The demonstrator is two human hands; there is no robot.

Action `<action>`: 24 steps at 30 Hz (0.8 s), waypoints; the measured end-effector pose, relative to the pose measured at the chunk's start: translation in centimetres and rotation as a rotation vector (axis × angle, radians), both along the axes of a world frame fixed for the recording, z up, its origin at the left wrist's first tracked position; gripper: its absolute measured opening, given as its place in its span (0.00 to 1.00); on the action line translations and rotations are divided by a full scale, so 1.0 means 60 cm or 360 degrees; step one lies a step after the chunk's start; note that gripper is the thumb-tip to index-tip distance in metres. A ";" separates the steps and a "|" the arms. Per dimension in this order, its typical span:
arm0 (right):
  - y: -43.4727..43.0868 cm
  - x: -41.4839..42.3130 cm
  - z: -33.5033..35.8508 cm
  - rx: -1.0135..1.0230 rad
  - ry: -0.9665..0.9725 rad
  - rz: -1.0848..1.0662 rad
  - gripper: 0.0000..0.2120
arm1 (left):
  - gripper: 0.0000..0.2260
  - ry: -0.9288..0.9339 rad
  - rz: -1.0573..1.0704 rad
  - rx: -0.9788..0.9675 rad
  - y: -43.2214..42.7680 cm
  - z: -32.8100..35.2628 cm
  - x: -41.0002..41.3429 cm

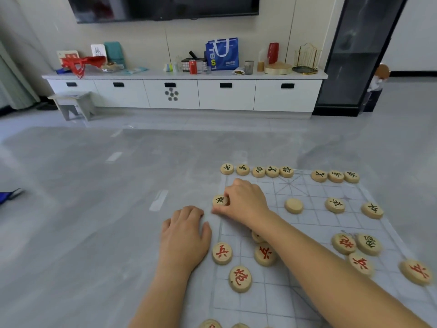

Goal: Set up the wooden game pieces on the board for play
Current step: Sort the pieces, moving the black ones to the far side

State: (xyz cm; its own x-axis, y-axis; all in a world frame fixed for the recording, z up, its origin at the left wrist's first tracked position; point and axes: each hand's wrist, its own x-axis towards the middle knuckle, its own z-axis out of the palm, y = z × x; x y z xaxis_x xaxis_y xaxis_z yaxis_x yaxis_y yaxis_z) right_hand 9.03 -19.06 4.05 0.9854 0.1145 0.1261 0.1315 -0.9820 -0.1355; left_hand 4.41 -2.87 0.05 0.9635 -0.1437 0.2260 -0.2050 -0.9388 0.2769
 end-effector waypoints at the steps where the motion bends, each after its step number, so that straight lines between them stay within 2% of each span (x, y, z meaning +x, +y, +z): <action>1: -0.007 0.000 0.003 -0.0009 0.0016 0.0012 0.29 | 0.19 0.0003 0.0000 -0.0004 0.000 0.000 0.000; 4: -0.047 -0.002 0.024 0.0344 0.0019 -0.0106 0.30 | 0.18 0.0002 0.0003 -0.0024 -0.001 0.001 0.000; 7: -0.105 -0.013 0.045 0.0798 -0.0040 -0.0212 0.17 | 0.18 0.0010 -0.0009 -0.0029 0.000 0.001 0.000; 8: -0.123 -0.016 0.048 0.0805 -0.0026 -0.0205 0.13 | 0.17 0.0010 -0.0012 -0.0029 0.000 0.001 0.001; 10: -0.151 -0.028 0.052 0.0613 0.0172 -0.0125 0.08 | 0.15 0.0014 -0.0014 -0.0025 0.000 0.002 0.001; 13: -0.166 -0.050 0.046 0.0302 0.0571 0.0023 0.17 | 0.15 0.0020 -0.0006 -0.0024 0.000 0.001 0.001; 15: -0.161 -0.058 0.038 0.0316 0.0618 0.0040 0.21 | 0.14 0.0013 -0.0005 -0.0030 0.000 0.001 0.000; 19: -0.142 -0.057 0.016 0.0190 0.0480 0.0069 0.22 | 0.14 0.0005 -0.0008 -0.0033 0.000 0.002 0.000; 22: -0.142 -0.047 0.017 0.0258 0.0200 -0.0046 0.18 | 0.17 -0.0017 -0.0011 -0.0035 0.001 0.001 0.000; 24: -0.143 -0.042 0.016 0.0268 0.0133 -0.0126 0.16 | 0.19 -0.0021 -0.0011 -0.0031 0.001 -0.001 0.001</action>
